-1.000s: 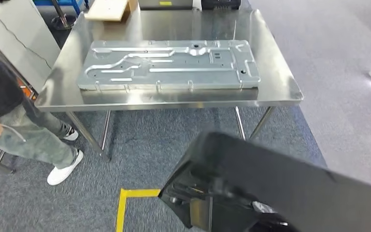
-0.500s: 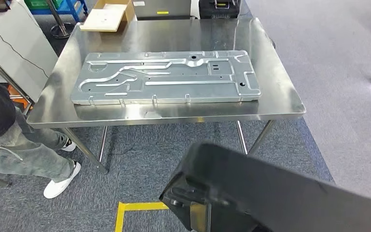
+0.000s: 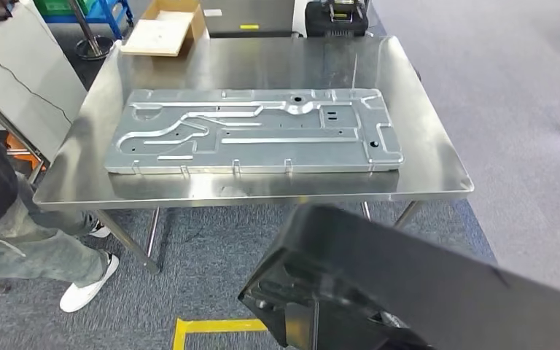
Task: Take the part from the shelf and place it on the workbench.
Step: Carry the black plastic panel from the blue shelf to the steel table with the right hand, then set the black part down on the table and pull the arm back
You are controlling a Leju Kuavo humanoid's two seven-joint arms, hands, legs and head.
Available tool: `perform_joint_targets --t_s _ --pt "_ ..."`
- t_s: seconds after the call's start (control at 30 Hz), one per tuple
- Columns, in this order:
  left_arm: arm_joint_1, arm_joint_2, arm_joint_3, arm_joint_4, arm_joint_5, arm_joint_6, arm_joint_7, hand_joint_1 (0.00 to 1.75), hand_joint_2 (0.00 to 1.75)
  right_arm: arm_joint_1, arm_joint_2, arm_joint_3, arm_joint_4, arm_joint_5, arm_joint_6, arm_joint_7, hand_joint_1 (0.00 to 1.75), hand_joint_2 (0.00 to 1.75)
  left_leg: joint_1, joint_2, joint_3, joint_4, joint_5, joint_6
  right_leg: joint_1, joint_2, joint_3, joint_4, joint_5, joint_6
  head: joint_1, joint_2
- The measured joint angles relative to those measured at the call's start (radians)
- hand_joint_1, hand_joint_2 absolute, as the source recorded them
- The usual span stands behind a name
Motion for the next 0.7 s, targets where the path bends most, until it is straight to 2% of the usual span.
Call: perform_joint_targets --t_s 0.07,0.1,0.13,0.23,0.27,0.3,0.33,0.4,0.43,0.47,0.5,0.6,0.63,0.67,0.7 --pt "0.0 0.0 0.0 0.0 0.0 0.0 0.0 0.0 0.0 0.0 0.0 0.0 -0.002 0.0 0.0 0.0 1.75 1.75 -0.001 0.001 0.013 0.007 -0.002 -0.012 -0.004 0.002 0.022 -0.014 0.006 -0.014 0.0 0.0" --pt "-0.001 0.0 0.0 0.0 0.001 0.0 0.0 0.0 0.0 -0.001 0.0 0.0 -0.003 0.0 0.0 0.0 1.75 1.75 0.0 0.003 0.008 0.03 -0.01 -0.016 -0.006 0.002 0.035 -0.019 0.009 -0.022 0.0 0.0" --pt "-0.003 0.0 0.0 0.0 0.001 0.0 -0.001 0.0 0.0 -0.001 0.0 0.0 -0.003 0.0 0.0 0.0 1.75 1.75 0.001 0.004 -0.011 0.071 -0.027 -0.019 -0.008 0.001 0.046 -0.021 0.008 -0.027 0.0 0.0" --pt "-0.005 0.0 0.0 0.0 0.001 -0.002 -0.001 0.0 0.0 -0.002 0.0 0.0 -0.003 0.0 0.0 0.002 1.75 1.75 0.003 0.006 -0.126 0.247 -0.105 -0.029 -0.008 0.001 0.065 -0.023 -0.01 -0.032 0.0 0.0" --pt "-0.004 0.0 0.0 0.0 0.001 -0.002 -0.001 0.0 0.0 -0.002 0.0 0.0 -0.003 0.0 0.0 0.003 1.75 1.75 0.003 0.006 -0.156 0.274 -0.117 -0.03 -0.008 0.001 0.074 -0.023 -0.018 -0.031 0.0 0.0" --pt "-0.002 0.0 0.0 0.0 0.001 -0.002 -0.001 0.0 0.0 -0.002 0.0 0.0 -0.003 0.0 0.0 0.003 1.75 1.75 0.003 0.006 -0.17 0.267 -0.108 -0.03 -0.008 0.002 0.084 -0.023 -0.026 -0.03 0.0 0.0" --pt "-0.001 0.0 0.001 0.0 0.001 -0.002 0.0 0.0 0.0 -0.002 0.0 0.0 -0.003 0.0 0.0 0.004 1.75 1.75 0.003 0.006 -0.167 0.226 -0.076 -0.028 -0.008 0.003 0.096 -0.024 -0.035 -0.029 0.0 0.0" --pt "0.001 0.0 0.001 0.0 0.001 -0.002 0.0 0.0 0.0 -0.003 0.0 0.0 -0.003 0.0 0.0 0.004 1.75 1.75 -0.001 0.007 -0.139 0.1 0.02 -0.018 -0.007 0.002 0.118 -0.024 -0.052 -0.022 0.0 0.0" --pt "0.001 0.0 0.001 0.0 0.001 -0.002 0.0 0.0 0.0 -0.003 0.0 0.0 -0.003 0.0 0.0 0.004 1.75 1.75 -0.004 0.007 -0.127 0.054 0.044 -0.011 -0.007 0.003 0.125 -0.026 -0.06 -0.016 0.0 0.0" --pt "0.002 0.0 0.001 0.0 0.001 -0.002 0.0 0.0 0.0 -0.004 0.0 0.001 -0.003 0.0 0.001 0.004 1.75 1.75 -0.007 0.008 -0.121 0.027 0.056 -0.004 -0.006 0.004 0.13 -0.029 -0.067 -0.01 0.0 0.0" --pt "0.003 0.0 0.001 0.0 0.001 -0.002 0.0 0.0 0.0 -0.004 0.0 0.001 -0.003 0.0 0.001 0.004 1.75 1.75 -0.008 0.007 -0.118 0.018 0.056 0.003 -0.005 0.006 0.134 -0.026 -0.067 -0.002 0.0 0.0" --pt "0.004 0.0 0.001 0.0 0.001 -0.002 -0.001 0.0 0.0 -0.005 0.0 0.001 -0.003 0.0 0.0 0.004 1.75 1.75 -0.001 0.006 -0.089 0.002 0.067 0.024 -0.004 0.005 0.142 0.002 -0.073 0.016 0.0 0.0" --pt "0.004 -0.001 0.001 0.0 0.001 -0.003 -0.001 0.0 0.0 -0.006 0.0 0.0 -0.003 0.0 0.0 0.003 1.75 1.75 0.0 0.007 -0.078 -0.001 0.067 0.029 -0.005 0.004 0.128 0.034 -0.088 0.021 0.0 0.0" --pt "0.003 -0.001 0.001 0.0 0.001 -0.003 -0.001 0.0 0.0 -0.007 0.0 0.0 -0.003 0.0 0.0 0.003 1.75 1.75 0.001 0.007 -0.071 -0.003 0.064 0.033 -0.007 0.003 0.099 0.086 -0.11 0.025 0.0 0.0" --pt "0.002 -0.001 0.001 0.0 0.001 -0.003 -0.001 0.0 0.0 -0.007 0.0 0.0 -0.003 0.0 0.0 0.003 1.75 1.75 0.001 0.007 -0.066 -0.003 0.058 0.035 -0.008 0.003 0.057 0.15 -0.137 0.028 0.0 0.0"
